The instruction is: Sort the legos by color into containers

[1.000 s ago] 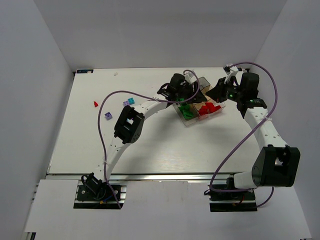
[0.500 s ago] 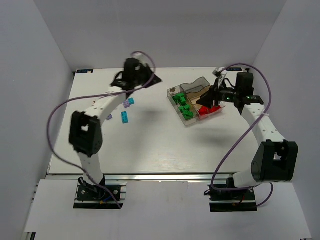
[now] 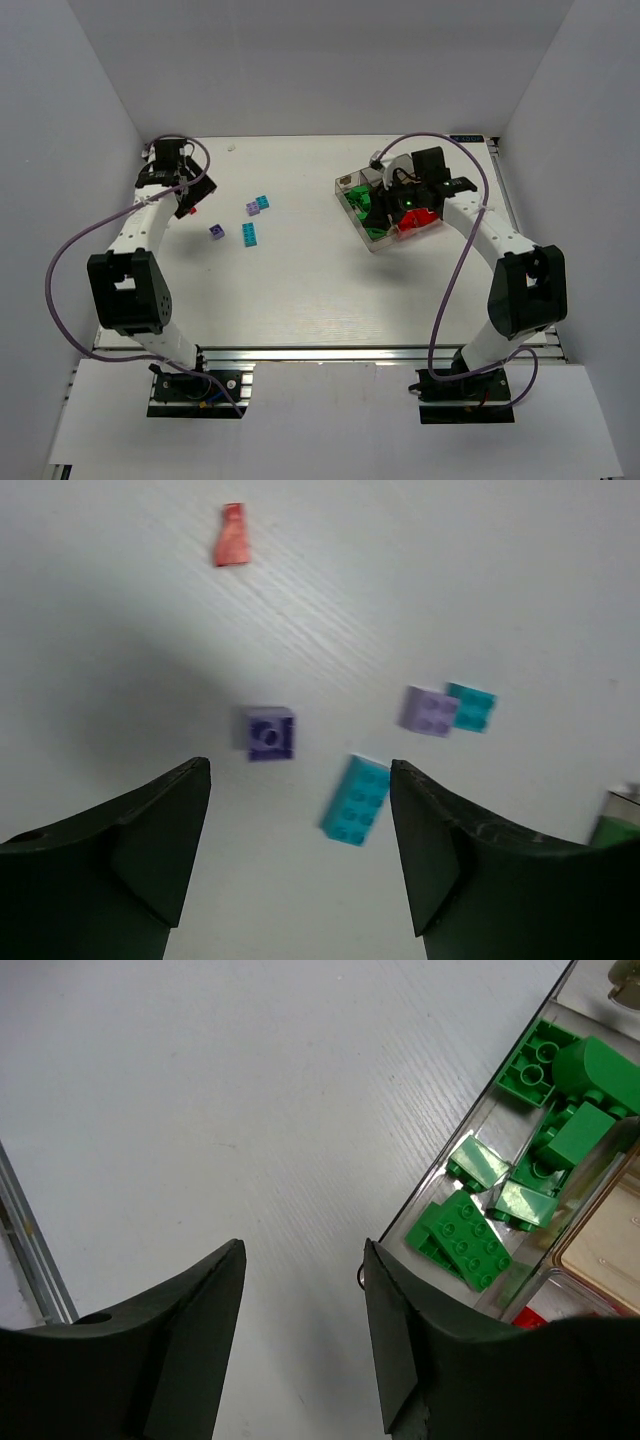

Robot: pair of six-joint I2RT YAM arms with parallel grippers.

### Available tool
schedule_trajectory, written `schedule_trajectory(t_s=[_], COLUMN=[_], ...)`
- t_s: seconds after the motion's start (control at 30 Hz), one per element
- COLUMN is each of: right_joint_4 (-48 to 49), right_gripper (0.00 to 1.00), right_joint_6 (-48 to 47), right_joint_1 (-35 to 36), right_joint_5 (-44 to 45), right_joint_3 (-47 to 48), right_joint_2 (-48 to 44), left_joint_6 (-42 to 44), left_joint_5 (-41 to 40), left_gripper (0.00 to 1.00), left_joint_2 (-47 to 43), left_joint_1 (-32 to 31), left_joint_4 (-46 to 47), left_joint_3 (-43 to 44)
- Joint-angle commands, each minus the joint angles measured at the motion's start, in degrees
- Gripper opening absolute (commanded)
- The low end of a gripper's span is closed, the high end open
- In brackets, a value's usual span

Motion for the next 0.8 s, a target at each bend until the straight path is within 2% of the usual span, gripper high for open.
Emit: schedule_trajectory(t_s=[0.0, 0.2, 0.4, 0.63, 0.73, 0.77], right_joint_4=[-2.03, -2.91, -4.14, -5.72, -6.25, -6.26], right_gripper=[0.57, 0.57, 0.57, 0.57, 0.57, 0.57], right_joint_6=[0.19, 0.19, -0.6, -2.1, -2.45, -2.62], right_joint_1=[1.16, 1.42, 1.42, 1.33, 1.33, 1.16], right_joint_5=[4.13, 5.19, 6.16, 7.12, 7.48, 7.65], right_joint_3=[3.02, 2.32, 2.31, 2.84, 3.19, 3.28], right_joint_2=[0.37, -0.06, -0.07, 0.02, 0.28, 0.37], left_joint_6=[3.51, 8.43, 11.33, 11.77, 11.6, 11.6], left_joint_5=[-2.33, 0.39, -0.31, -0.13, 0.91, 1.18], left_gripper=[0.82, 0.8, 0.76, 0.75, 0.71, 0.67], left_joint_2=[2.65, 11.0, 20.22, 26.55, 28.84, 29.37], left_joint_1=[4.4, 8.28, 8.28, 8.28, 8.81, 8.81], left_joint_4=[-4.44, -1.98, -3.12, -2.68, -2.25, -2.07], left_joint_3=[-0.56, 2.86, 10.33, 16.83, 17.9, 18.51])
